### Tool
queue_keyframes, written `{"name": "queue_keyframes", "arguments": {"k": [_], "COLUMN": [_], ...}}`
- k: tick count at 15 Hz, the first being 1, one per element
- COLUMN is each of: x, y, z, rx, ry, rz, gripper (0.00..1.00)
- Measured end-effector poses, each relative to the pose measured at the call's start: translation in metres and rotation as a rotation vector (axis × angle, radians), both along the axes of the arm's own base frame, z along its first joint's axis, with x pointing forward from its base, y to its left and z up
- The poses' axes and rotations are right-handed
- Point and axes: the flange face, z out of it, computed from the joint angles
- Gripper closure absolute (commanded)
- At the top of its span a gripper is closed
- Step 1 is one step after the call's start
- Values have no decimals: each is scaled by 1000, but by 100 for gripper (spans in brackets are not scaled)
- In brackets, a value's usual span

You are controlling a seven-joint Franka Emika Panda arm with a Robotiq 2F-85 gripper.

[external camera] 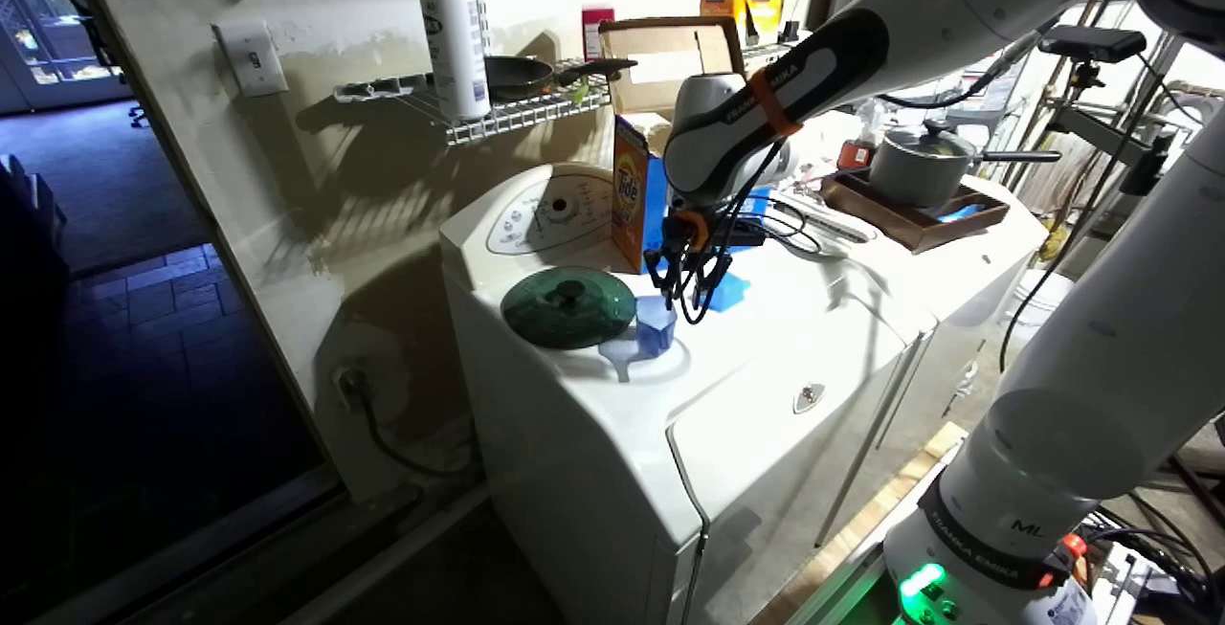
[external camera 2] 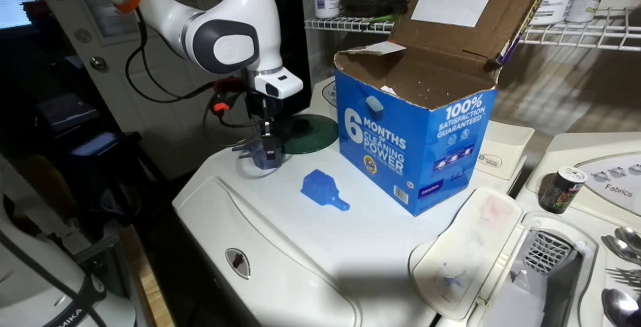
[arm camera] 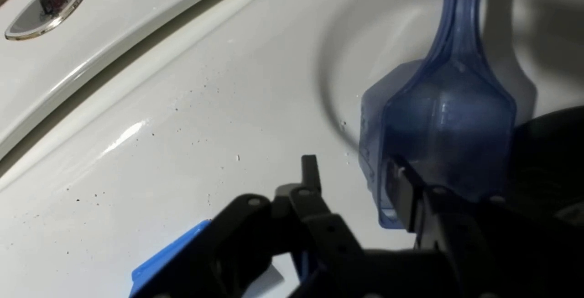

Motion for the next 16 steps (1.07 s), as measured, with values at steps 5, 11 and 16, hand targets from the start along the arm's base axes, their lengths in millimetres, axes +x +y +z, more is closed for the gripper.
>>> {"name": "queue_keyframes", "arguments": {"k": [5,11,16], "x": [-3,-14,-23], "y": [4,-24,-78], "z": [24,53,55], "rx": [-5,-102,-132], "ry": [-70,-130,-123], "rz": [12,-54,-163], "gripper": [0,0,0]}}
